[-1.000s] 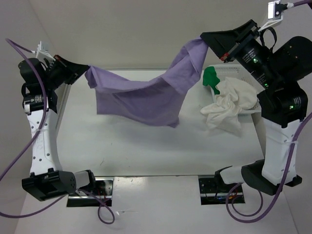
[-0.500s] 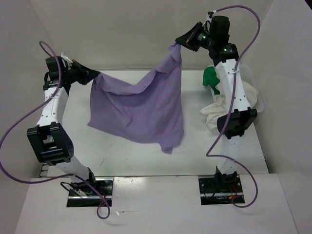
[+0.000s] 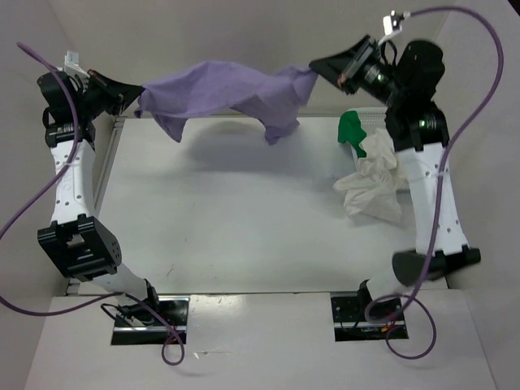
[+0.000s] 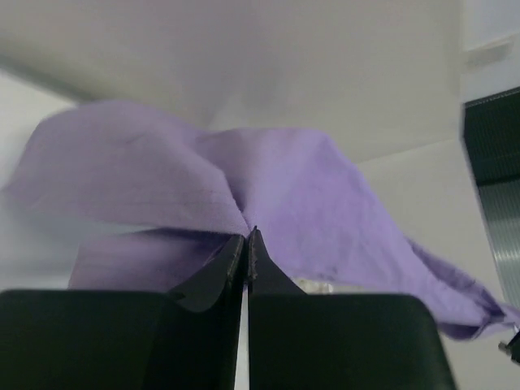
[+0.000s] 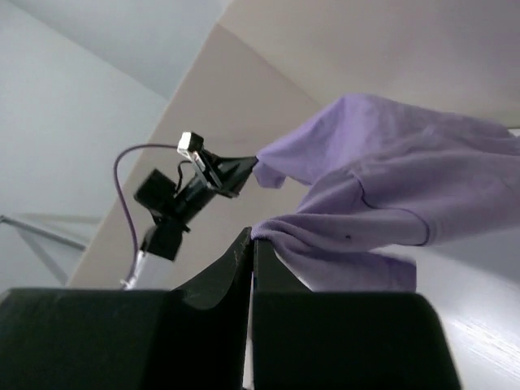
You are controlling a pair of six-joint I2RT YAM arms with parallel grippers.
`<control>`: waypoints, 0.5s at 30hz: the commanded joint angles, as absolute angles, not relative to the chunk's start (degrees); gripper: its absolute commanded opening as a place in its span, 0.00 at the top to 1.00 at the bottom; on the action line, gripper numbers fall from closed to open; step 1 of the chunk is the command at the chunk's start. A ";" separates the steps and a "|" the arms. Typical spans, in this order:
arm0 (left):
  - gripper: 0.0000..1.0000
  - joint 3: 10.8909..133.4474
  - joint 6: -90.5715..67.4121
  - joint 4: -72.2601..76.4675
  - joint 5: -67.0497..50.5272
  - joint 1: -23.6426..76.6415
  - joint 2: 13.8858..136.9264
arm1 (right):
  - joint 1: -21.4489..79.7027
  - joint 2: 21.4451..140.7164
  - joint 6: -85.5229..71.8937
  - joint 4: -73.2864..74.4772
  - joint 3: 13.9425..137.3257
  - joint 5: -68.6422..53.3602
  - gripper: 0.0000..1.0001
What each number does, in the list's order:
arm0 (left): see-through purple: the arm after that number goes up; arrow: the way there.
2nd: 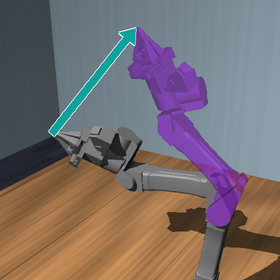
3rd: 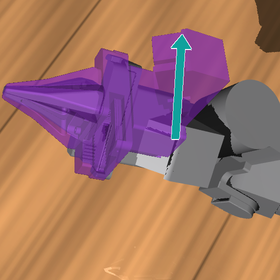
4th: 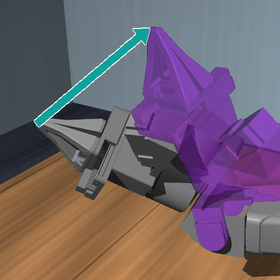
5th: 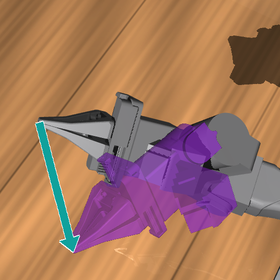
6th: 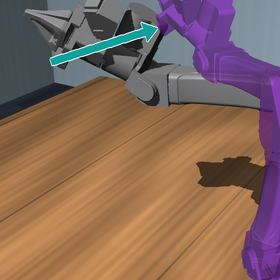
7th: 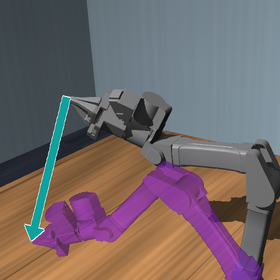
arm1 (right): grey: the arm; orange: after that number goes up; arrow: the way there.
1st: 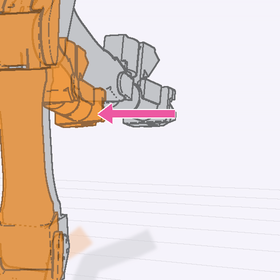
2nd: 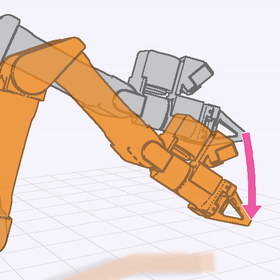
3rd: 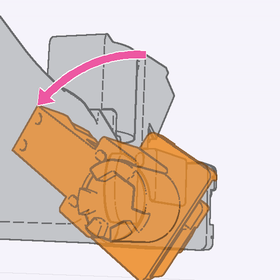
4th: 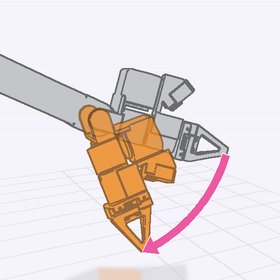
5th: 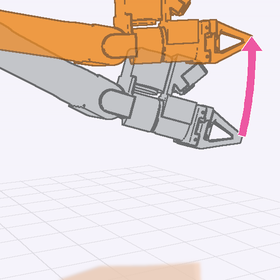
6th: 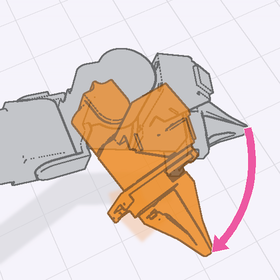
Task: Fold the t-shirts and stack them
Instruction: Flatten out the tshirt
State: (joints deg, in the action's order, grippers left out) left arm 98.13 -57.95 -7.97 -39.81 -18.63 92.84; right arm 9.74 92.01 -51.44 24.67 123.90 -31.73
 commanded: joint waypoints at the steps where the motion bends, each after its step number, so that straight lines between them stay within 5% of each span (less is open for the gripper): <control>1: 0.95 90.74 -50.99 -11.34 -39.74 -20.30 89.92 | 9.49 83.69 -48.43 20.30 94.87 -31.99 0.99; 5: 0.88 73.50 -44.84 -11.86 -37.01 -20.83 91.12 | 9.49 76.65 -48.42 19.61 66.41 -31.21 0.99; 8: 0.72 67.25 -41.93 -11.87 -35.52 -20.83 93.86 | 9.49 75.59 -48.43 20.12 53.64 -26.21 0.91; 12: 0.29 66.45 -39.91 -13.62 -29.63 -20.83 92.82 | 8.97 74.27 -45.62 24.60 52.46 -18.40 0.63; 15: 0.09 66.45 -39.29 -14.41 -27.08 -20.83 89.92 | 8.96 70.85 -42.72 27.94 55.79 -13.20 0.51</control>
State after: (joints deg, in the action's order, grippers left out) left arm 64.31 -42.33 -16.64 -30.55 -20.58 95.31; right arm 9.50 77.45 -46.61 28.95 49.06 -20.64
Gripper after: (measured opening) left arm 0.891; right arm 0.472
